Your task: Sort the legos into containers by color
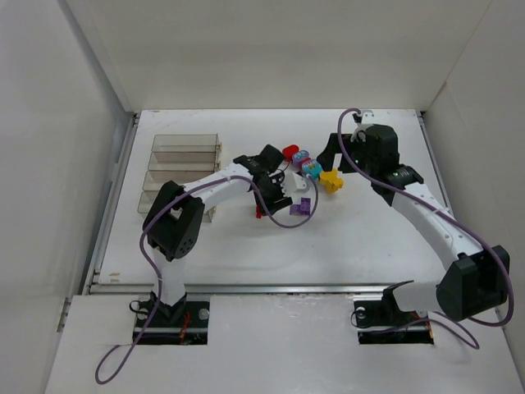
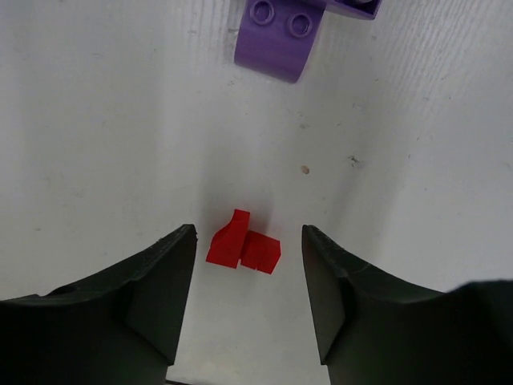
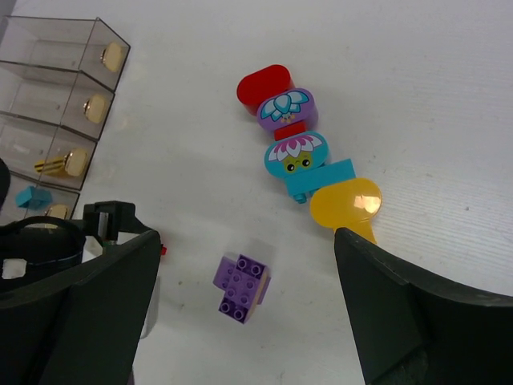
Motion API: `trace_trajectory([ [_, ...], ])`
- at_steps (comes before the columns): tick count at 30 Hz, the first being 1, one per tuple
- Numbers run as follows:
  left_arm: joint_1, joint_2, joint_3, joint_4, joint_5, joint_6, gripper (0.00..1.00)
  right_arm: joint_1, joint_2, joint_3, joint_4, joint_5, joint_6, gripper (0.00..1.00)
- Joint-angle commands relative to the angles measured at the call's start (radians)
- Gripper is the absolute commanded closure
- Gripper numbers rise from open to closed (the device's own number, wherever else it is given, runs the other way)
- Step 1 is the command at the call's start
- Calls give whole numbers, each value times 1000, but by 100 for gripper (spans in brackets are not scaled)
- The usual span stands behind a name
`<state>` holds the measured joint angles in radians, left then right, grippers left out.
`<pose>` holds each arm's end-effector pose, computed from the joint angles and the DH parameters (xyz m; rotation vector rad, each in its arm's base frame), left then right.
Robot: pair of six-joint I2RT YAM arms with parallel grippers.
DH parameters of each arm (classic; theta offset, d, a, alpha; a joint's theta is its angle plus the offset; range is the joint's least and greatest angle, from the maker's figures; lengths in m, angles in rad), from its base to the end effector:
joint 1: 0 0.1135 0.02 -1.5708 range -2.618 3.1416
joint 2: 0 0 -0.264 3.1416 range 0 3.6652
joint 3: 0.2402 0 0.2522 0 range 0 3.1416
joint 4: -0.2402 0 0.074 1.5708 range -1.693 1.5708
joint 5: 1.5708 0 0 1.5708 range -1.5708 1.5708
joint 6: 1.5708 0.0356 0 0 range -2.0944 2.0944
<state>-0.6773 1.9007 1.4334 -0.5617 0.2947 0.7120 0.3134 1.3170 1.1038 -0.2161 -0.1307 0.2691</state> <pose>0.3107 -0.2631 0.2139 1.7280 1.9083 -0.3694 0.2889 0.0985 0.3304 -0.1302 2.0278 0.5015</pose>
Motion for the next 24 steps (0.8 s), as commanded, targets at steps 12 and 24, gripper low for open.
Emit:
trace_trajectory([
  [12, 22, 95, 47, -40, -80, 84, 57, -4, -7, -24, 26, -17, 2, 7],
  [24, 22, 104, 10, -17, -20, 50, 95, -4, -7, -15, 26, -17, -7, 7],
])
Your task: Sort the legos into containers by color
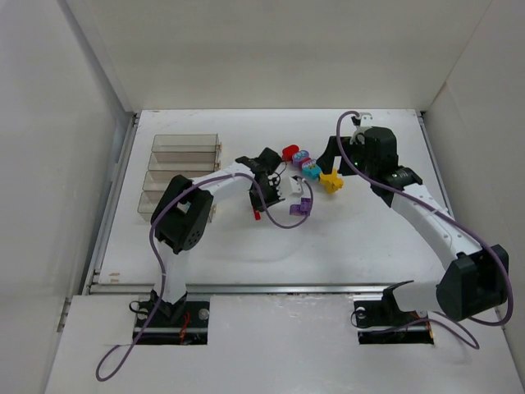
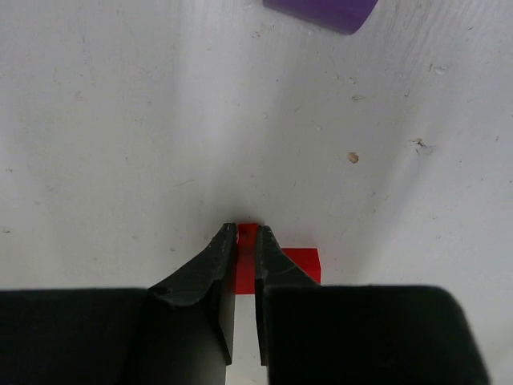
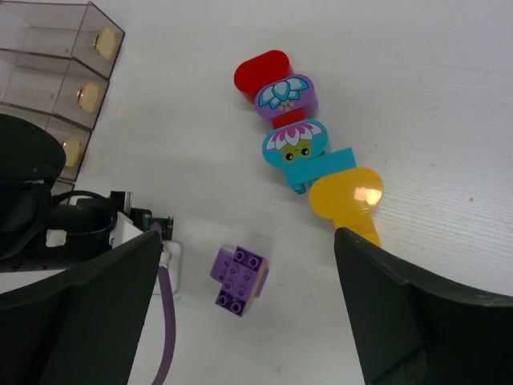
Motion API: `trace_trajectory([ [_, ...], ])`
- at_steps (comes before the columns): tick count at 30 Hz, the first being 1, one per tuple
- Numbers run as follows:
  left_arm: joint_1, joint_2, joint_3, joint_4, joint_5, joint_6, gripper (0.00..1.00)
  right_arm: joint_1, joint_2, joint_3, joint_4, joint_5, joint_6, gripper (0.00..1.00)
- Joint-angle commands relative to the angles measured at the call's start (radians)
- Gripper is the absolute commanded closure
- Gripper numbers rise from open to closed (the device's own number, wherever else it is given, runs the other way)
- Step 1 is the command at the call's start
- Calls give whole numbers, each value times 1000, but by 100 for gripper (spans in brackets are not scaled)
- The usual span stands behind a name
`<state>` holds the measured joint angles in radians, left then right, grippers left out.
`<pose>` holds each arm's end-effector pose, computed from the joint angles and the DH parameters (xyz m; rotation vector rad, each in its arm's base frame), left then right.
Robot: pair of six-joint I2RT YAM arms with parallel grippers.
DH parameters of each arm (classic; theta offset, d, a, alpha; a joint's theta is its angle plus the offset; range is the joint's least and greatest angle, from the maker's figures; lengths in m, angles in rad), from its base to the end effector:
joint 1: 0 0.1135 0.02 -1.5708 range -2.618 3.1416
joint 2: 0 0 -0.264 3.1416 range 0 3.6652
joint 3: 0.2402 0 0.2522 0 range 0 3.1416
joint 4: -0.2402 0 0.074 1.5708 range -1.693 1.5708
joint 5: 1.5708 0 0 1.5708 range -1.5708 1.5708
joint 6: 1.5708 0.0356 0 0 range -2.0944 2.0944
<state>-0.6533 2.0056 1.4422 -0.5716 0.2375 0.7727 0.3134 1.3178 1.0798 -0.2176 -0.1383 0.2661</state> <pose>0.3254 -0.2596 0.1744 1.8063 1.9806 -0.2838 0.2879 0.0985 0.3216 -0.1374 2.0543 0.5030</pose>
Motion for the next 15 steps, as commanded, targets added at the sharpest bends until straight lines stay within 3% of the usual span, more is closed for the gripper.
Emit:
trace_trajectory([
  [1, -2, 8, -8, -7, 48, -21, 100, -4, -8, 9, 27, -9, -4, 7],
  [5, 35, 9, 15, -7, 85, -102, 100, -4, -8, 9, 27, -29, 5, 7],
  [15, 250, -22, 181, -10, 200, -406, 100, 55, 12, 29, 7, 16, -4, 8],
])
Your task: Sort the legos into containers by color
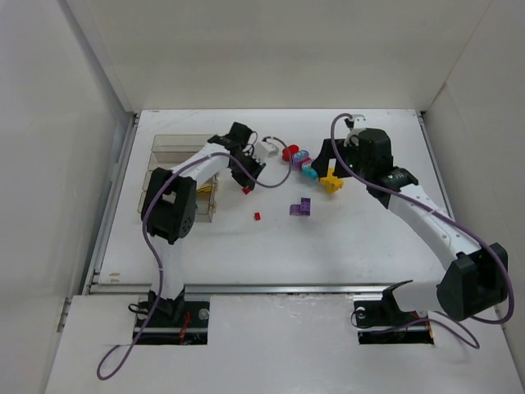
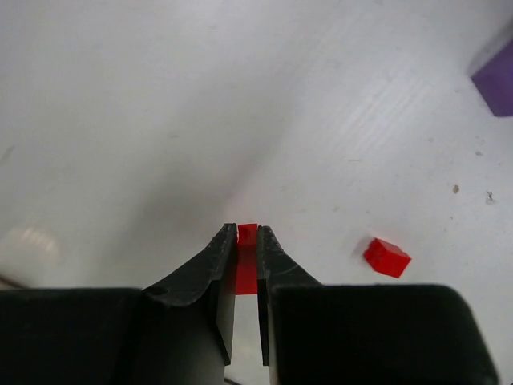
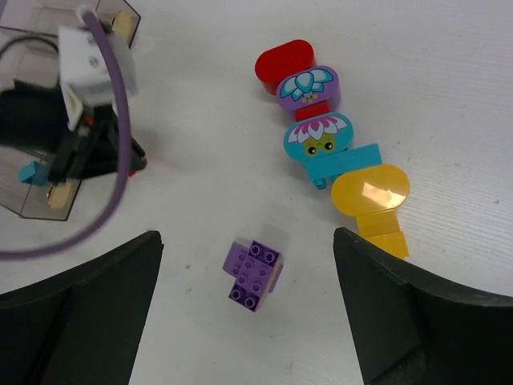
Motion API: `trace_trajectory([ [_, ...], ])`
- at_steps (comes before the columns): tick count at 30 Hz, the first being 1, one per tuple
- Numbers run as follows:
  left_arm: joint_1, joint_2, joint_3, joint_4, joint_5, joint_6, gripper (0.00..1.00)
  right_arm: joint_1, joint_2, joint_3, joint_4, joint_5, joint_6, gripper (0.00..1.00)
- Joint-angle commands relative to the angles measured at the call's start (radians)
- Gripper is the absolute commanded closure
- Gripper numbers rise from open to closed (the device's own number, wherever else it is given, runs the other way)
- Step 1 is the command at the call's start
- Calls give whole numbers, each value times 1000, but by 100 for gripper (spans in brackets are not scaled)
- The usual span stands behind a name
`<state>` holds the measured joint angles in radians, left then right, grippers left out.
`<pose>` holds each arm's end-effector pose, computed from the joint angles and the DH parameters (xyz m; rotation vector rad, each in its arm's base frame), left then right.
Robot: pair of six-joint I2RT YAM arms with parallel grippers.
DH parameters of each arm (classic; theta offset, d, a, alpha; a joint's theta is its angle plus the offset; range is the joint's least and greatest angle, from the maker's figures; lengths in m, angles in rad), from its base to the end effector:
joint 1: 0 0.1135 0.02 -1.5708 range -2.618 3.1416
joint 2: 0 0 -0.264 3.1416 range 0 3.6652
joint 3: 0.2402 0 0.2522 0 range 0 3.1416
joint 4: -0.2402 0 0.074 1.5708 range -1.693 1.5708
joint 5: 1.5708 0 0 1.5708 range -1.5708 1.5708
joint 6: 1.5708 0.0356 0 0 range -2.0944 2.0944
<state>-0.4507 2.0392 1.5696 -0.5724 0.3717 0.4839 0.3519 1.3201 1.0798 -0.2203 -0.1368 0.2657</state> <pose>0.3894 -0.2028 0.1992 1.2745 2.2354 -0.4716 0.2842 0.1095 0.3207 -0.1767 2.0599 0.5241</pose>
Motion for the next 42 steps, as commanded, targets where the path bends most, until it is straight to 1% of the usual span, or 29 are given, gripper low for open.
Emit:
trace_trajectory([
  [1, 59, -80, 66, -9, 65, -129, 100, 39, 19, 40, 10, 14, -3, 8],
  [3, 101, -112, 81, -18, 102, -162, 100, 57, 31, 60, 0, 14, -3, 8],
  [5, 159, -183, 102, -37, 128, -172, 100, 94, 56, 89, -10, 23, -14, 8],
  [7, 205, -243, 84, -47, 139, -173, 100, 122, 90, 100, -10, 23, -14, 8],
  [8, 231, -304, 70, -47, 127, -159, 100, 152, 102, 115, -10, 23, -14, 8],
  [9, 283, -332, 54, -22, 110, -159, 100, 168, 116, 129, -10, 23, -23, 8],
  [11, 335, -385, 3, 12, 52, -148, 100, 208, 165, 146, -10, 14, -23, 8],
  [12, 387, -395, -11, 32, 39, -148, 100, 220, 185, 166, 1, 5, -23, 8],
  [15, 466, -395, -45, 127, 39, -180, 100, 266, 267, 225, 1, -20, -36, 8],
  [16, 475, -395, -54, 184, 39, -180, 100, 275, 287, 239, 1, -20, -36, 9],
  [17, 475, -380, -54, 207, 27, -180, 100, 275, 324, 252, 1, -39, -45, 9],
  [18, 475, -367, -65, 221, 27, -180, 100, 286, 341, 262, 1, -64, -45, 11],
  [20, 475, -320, -54, 242, 27, -180, 100, 286, 375, 281, -8, -73, -45, 11],
  [23, 484, -266, -54, 270, 38, -136, 100, 295, 387, 281, -8, -84, -45, 11],
  [27, 484, -211, -80, 316, -3, -61, 100, 305, 418, 269, 1, -104, -54, 11],
  [34, 484, -125, -66, 325, -37, -36, 100, 335, 447, 259, -8, -104, -54, 11],
  [38, 484, -125, -66, 325, -37, -36, 87, 346, 467, 259, -17, -104, -54, 11],
  [39, 484, -125, -77, 325, -37, -36, 76, 346, 467, 269, -17, -104, -54, 11],
  [41, 484, -134, -88, 325, -37, -27, 66, 346, 467, 278, -17, -104, -54, 11],
  [42, 484, -134, -97, 325, -37, -27, 63, 346, 476, 278, -27, -104, -54, 3],
])
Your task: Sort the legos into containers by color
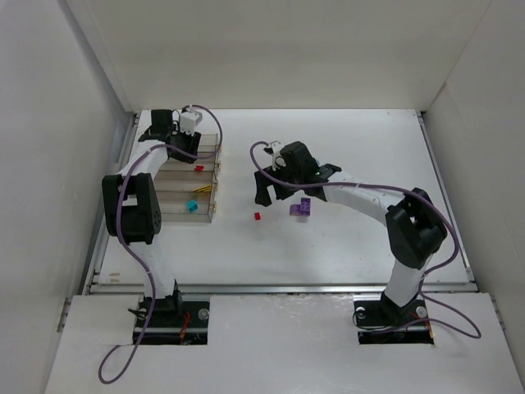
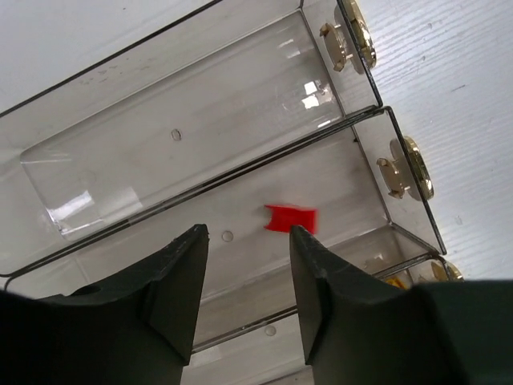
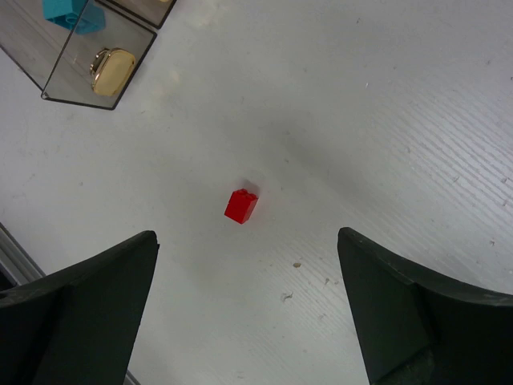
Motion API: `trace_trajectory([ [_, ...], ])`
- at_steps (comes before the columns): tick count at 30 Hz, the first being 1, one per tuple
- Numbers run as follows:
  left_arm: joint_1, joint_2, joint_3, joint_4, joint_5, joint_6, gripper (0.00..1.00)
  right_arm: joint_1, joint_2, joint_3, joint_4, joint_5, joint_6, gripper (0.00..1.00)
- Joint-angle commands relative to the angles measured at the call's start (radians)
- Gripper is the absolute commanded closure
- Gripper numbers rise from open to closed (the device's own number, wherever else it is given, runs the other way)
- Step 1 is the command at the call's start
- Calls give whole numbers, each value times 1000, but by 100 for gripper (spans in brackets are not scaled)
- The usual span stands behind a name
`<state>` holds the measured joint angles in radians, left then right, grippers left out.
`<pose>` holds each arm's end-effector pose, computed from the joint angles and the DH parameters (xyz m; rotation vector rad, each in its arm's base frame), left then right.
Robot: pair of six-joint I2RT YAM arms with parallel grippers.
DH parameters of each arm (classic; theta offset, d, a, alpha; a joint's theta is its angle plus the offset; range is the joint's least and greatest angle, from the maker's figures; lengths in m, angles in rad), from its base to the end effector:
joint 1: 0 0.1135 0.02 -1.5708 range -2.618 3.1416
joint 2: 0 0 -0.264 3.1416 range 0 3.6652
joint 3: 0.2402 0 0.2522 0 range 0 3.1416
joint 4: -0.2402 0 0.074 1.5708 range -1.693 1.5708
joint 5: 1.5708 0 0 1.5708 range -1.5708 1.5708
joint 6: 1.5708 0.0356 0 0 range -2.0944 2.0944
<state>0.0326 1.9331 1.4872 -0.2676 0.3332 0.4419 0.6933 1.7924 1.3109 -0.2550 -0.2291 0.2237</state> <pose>0.4420 0.0028 0.2384 0.6221 2.1525 -0.1252 0.3051 0.2640 0.2378 -0.6755 2.2994 0.7164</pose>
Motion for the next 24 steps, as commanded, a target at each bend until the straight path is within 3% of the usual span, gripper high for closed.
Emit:
trace_trajectory([
  [1, 1, -37, -15, 21, 1, 15, 57, 14, 4, 56, 8, -12, -12, 0],
  [12, 1, -146, -24, -1, 1, -60, 55, 101, 73, 174, -137, 158, -31, 4],
  [20, 98, -308, -11, -24, -108, -244, 55, 132, 179, 228, -245, 231, 32, 22],
  [24, 162, -413, -65, -6, -80, -273, 55, 155, 209, 251, -257, 275, 42, 32],
])
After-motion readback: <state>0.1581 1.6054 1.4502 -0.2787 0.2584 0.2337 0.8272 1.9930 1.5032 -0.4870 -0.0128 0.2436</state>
